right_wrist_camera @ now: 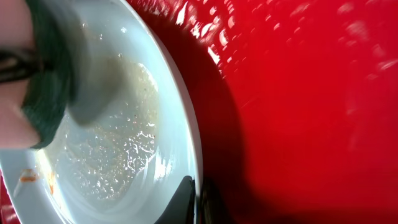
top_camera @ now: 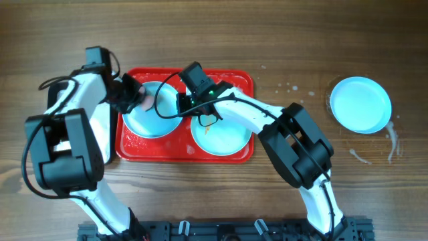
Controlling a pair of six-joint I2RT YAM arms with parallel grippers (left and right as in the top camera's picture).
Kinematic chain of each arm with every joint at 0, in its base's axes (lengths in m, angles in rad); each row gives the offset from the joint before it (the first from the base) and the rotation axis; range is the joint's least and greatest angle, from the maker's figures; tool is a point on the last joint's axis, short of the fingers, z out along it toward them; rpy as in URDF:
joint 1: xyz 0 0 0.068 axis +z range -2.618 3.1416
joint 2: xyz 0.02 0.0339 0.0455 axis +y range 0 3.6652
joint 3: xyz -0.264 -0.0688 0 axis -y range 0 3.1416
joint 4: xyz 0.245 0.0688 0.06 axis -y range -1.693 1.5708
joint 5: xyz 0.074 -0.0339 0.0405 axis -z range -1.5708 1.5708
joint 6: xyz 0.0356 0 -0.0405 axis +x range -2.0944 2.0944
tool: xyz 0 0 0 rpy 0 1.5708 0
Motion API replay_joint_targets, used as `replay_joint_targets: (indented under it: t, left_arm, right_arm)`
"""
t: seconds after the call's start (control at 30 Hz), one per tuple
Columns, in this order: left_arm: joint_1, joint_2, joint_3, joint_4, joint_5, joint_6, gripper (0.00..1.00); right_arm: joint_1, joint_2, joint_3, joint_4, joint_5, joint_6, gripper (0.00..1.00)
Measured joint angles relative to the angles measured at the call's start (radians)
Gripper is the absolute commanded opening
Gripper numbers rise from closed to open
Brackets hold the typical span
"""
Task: Clean dirty plates on tray and stack at the side
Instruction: 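Scrub the plate surface with the sponge while right gripper holds it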
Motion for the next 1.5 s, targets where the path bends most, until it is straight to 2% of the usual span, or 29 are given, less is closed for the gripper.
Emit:
replay_joint_targets:
  t: [0.17, 0.4, 0.63, 0.83, 0.93, 1.2, 1.5]
  left_arm:
    - [-0.122, 0.001, 0.000, 0.112, -0.022, -0.043, 0.04]
    - [-0.224, 0.001, 0.000, 0.113, -0.040, -0.050, 0.04]
    - [-0.151, 0.001, 0.001, -0.019, -0.026, -0.042, 0.04]
    - [0.028, 0.001, 0.005, -0.195, -0.006, 0.092, 0.04]
    - [0.068, 0.001, 0.006, -0.277, -0.013, 0.136, 0.04]
    - [0.033, 0.001, 0.010, -0.461, -0.083, 0.188, 0.04]
    - [-0.146, 0.002, 0.008, -0.438, -0.041, 0.192, 0.04]
  right_arm:
    - [-0.008, 0.000, 0.000, 0.001, 0.006, 0.000, 0.04]
    - [-0.010, 0.000, 0.000, -0.001, 0.010, 0.000, 0.04]
    - [-0.008, 0.000, 0.000, -0.001, 0.008, -0.008, 0.04]
    - [-0.005, 0.000, 0.000, -0.001, 0.004, -0.008, 0.05]
    - [-0.005, 0.000, 0.000, -0.001, 0.003, -0.008, 0.04]
    - [-0.003, 0.000, 0.000, -0.001, 0.000, -0.013, 0.04]
    - [-0.003, 0.000, 0.000, -0.002, 0.000, -0.016, 0.04]
